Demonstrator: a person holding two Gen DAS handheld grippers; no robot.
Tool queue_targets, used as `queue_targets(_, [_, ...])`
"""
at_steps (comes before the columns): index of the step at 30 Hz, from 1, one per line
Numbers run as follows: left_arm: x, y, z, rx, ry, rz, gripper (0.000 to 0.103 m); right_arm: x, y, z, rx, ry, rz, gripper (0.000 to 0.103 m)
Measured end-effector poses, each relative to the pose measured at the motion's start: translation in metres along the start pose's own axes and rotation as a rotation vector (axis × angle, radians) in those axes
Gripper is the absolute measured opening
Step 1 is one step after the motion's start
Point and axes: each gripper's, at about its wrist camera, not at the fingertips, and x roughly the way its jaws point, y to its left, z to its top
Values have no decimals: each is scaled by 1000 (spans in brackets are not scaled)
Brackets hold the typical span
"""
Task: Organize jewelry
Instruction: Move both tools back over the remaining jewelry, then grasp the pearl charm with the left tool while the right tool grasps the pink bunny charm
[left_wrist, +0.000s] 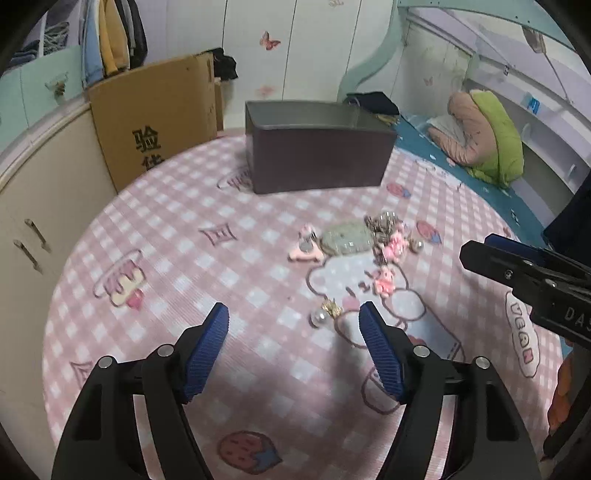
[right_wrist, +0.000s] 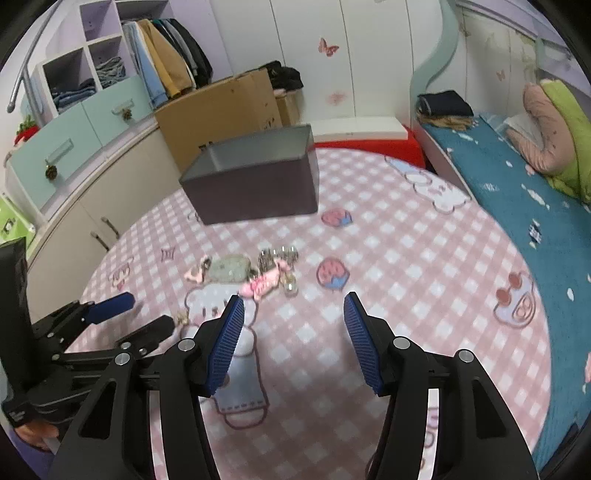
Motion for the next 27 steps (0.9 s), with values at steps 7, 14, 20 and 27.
queue_targets(7, [9, -6, -1, 33, 6, 4, 49, 6, 2, -8, -6, 19, -3, 55])
queue_targets(14, [11, -1, 4, 22, 2, -27, 9, 12, 12, -9, -27, 29, -5, 55])
queue_targets(20, [8, 7, 2, -12, -4, -44, 9, 23, 27, -10, -61, 51, 3, 55])
queue_targets(27, [2, 20, 2, -36, -19, -33, 9, 45, 50, -11, -112, 84, 6, 50])
